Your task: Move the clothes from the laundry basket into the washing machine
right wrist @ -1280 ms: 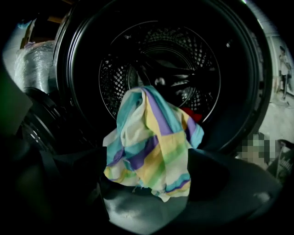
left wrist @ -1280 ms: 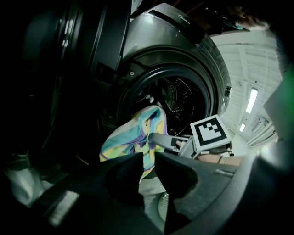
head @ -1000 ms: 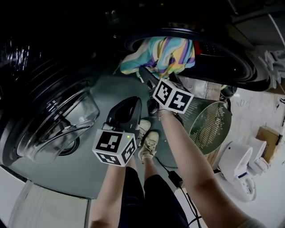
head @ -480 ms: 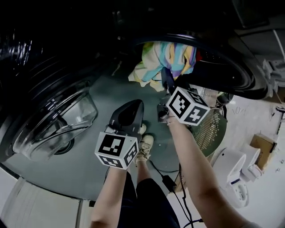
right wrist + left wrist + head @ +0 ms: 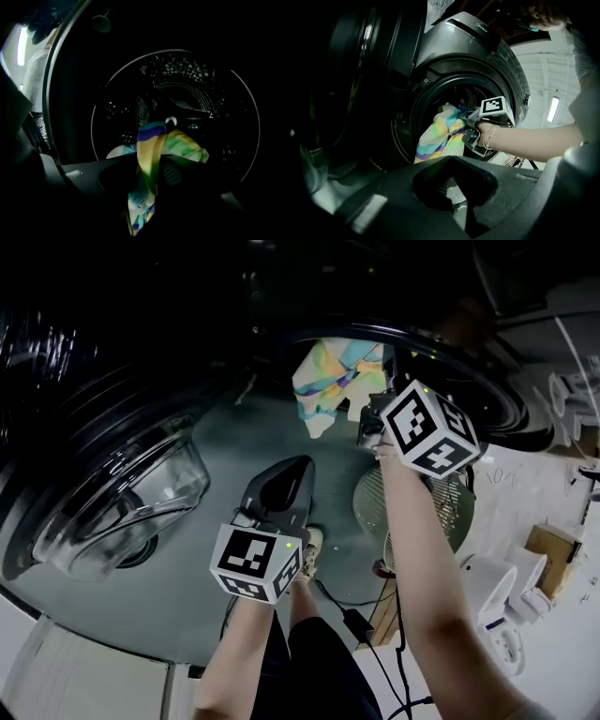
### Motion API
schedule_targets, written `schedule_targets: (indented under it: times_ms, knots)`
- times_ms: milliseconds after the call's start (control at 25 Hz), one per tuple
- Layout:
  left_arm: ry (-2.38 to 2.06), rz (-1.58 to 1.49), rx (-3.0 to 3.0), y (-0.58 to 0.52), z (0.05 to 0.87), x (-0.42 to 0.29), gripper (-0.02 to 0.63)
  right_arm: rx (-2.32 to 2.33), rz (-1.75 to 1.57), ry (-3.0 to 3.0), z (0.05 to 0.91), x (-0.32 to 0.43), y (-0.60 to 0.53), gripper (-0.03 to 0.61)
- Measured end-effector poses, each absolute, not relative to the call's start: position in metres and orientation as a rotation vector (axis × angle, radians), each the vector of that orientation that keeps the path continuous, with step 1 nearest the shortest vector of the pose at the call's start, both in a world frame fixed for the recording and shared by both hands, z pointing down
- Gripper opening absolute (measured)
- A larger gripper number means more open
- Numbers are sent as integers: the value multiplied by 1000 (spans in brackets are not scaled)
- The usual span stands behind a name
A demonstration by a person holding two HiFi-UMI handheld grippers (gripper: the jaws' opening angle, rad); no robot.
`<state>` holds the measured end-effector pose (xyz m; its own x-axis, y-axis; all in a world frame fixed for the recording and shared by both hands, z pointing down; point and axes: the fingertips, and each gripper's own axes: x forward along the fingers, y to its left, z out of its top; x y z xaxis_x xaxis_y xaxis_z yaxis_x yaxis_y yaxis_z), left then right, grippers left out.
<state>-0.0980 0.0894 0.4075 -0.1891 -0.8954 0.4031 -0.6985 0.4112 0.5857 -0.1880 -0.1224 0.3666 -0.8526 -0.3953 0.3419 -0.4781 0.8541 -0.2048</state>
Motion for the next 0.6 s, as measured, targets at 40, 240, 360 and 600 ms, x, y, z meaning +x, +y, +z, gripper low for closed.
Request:
schedule_targets:
  times_ms: [40, 240, 360, 600]
  knots:
    - [-1954, -346, 1358, 89, 408, -98, 6, 679, 404, -2753, 364, -191, -127, 108]
    - [-1933, -320, 1378, 88, 412, -94, 6, 698, 443, -2629, 398, -197, -139, 185]
    - [-1920, -313, 1378, 88, 413, -89, 6, 711, 466, -2583, 410, -187, -134, 406]
    - [-1916, -312, 1381, 87, 412, -87, 6, 666, 535, -2547, 426, -157, -107, 516]
